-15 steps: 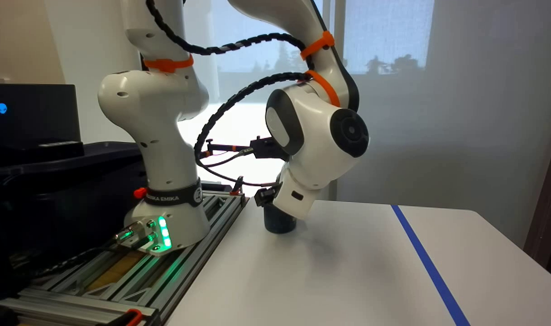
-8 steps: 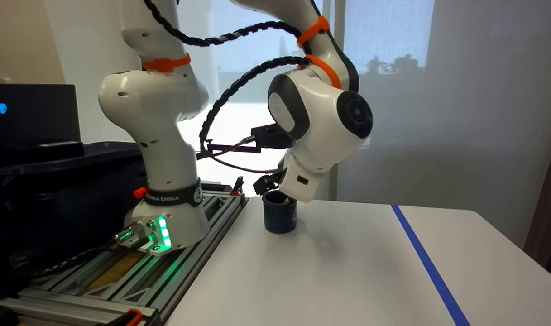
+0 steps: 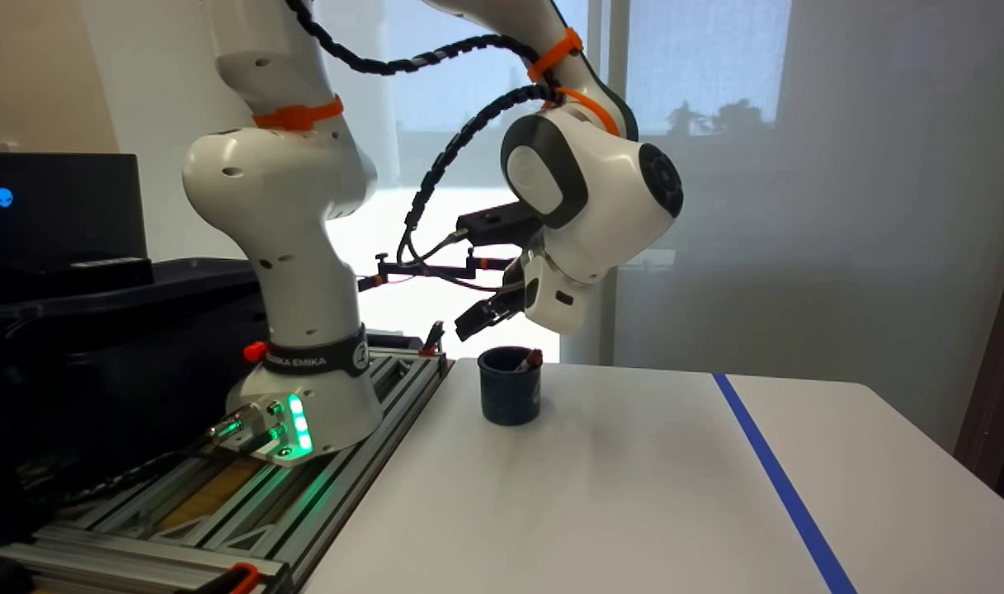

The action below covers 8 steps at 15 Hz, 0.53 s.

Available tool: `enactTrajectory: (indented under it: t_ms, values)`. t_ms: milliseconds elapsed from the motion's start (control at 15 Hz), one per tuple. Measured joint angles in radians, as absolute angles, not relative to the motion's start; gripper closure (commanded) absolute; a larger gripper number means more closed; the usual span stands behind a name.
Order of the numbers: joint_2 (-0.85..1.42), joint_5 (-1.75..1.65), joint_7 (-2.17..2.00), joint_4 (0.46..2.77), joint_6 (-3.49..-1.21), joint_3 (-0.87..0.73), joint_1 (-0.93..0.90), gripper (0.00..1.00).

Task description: Remove the marker from the cup

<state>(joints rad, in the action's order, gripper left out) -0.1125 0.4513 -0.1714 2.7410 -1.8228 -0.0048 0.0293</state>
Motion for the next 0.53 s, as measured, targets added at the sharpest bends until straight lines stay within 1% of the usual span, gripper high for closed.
enactTrajectory:
  t_ms: [200,533]
  values:
    - [-0.117,0.452,-0.154,2.741,-1.843,0.019,0.003,0.0]
    - [-0.11,0.452,-0.077,2.742,-1.98,0.042,-0.025,0.0]
